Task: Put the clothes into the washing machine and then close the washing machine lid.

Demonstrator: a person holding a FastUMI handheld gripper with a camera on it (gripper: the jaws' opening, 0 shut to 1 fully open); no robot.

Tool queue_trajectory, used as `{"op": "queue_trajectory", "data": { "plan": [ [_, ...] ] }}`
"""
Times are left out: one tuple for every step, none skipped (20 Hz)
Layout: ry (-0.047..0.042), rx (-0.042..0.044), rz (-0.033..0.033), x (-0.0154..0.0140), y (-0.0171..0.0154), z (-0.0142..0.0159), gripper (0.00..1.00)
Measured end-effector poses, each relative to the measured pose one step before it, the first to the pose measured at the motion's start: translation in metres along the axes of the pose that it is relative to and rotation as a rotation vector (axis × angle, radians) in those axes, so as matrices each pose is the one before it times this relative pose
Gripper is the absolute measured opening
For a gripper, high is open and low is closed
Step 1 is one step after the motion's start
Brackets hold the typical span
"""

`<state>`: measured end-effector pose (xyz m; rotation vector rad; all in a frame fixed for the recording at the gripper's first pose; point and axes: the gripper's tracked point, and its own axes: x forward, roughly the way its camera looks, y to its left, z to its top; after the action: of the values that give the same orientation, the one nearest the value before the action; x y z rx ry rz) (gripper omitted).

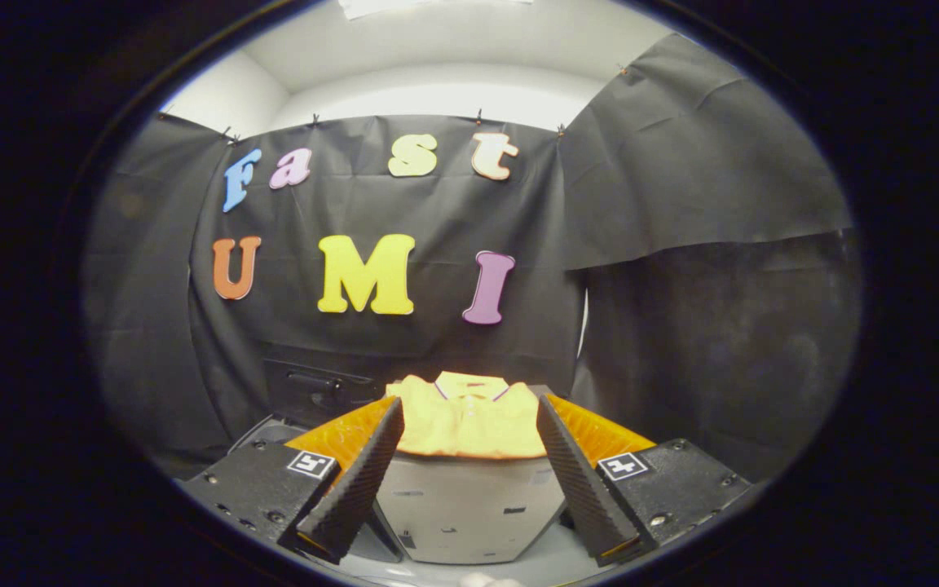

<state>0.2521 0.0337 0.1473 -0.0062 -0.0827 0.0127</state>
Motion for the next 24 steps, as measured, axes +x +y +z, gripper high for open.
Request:
{"op": "queue_trajectory", "data": {
  "plan": [
    [0.01473,0.01009,0.00724,0.02108,-0.0001,0.00233,1.0],
    [0.01856,0.00659,0.00775,0.02069,-0.00093,-0.00037,1.0],
    [0.01959,0.00841,0.00516,0.01921,-0.00114,0.00143,1.0],
    [0.01132,0.00418,0.00685,0.01964,-0.00061,0.00266,1.0],
    [0.00515,0.00145,0.00572,0.01787,-0.00096,0.00355,1.0],
    [0.00443,0.00005,0.00365,0.01882,-0.00026,0.00322,1.0],
    [0.01319,-0.00228,-0.00082,0.01603,-0.00148,0.00069,1.0],
    [0.01872,0.00106,-0.0023,0.01542,-0.00023,-0.00299,1.0],
    [0.01873,0.00388,0.0038,0.0149,0.00081,-0.00154,1.0],
    [0.01584,0.00414,0.00546,0.01379,0.0014,-0.00171,1.0],
    [0.01486,-0.00013,-0.00616,0.0145,-0.00139,-0.00075,1.0],
    [0.01911,-0.00643,-0.00331,0.01352,-0.00146,-0.00407,1.0],
    [0.01828,-0.00563,-0.00047,0.01063,0.00104,-0.00323,1.0],
    [0.02073,-0.00794,0.00252,0.01006,0.0009,-0.00389,1.0],
    [0.02418,-0.00797,-0.00045,0.00905,0.00016,-0.00423,1.0],
    [0.02732,-0.00481,-0.00314,0.00926,-0.00219,-0.00476,1.0],
    [0.02362,0.00107,-0.00324,0.00958,-0.00173,-0.00527,1.0],
    [0.02969,-0.00287,-0.00048,0.0067,-0.00041,-0.00564,1.0],
    [0.02575,-0.00358,-0.00372,0.00769,-0.0018,-0.00526,1.0],
    [0.02737,-0.00179,-0.00665,0.00688,-0.00196,-0.00513,1.0],
    [0.03462,-0.00363,-0.00594,0.00731,-0.00252,-0.00545,1.0],
    [0.02997,0.00561,-0.00238,0.00623,-0.00043,-0.00507,1.0],
    [0.03213,0.00973,0.00599,0.00688,0.00153,-0.00468,1.0],
    [0.04013,0.00684,-0.00521,0.00632,-0.00285,-0.00734,1.0]
  ]
}}
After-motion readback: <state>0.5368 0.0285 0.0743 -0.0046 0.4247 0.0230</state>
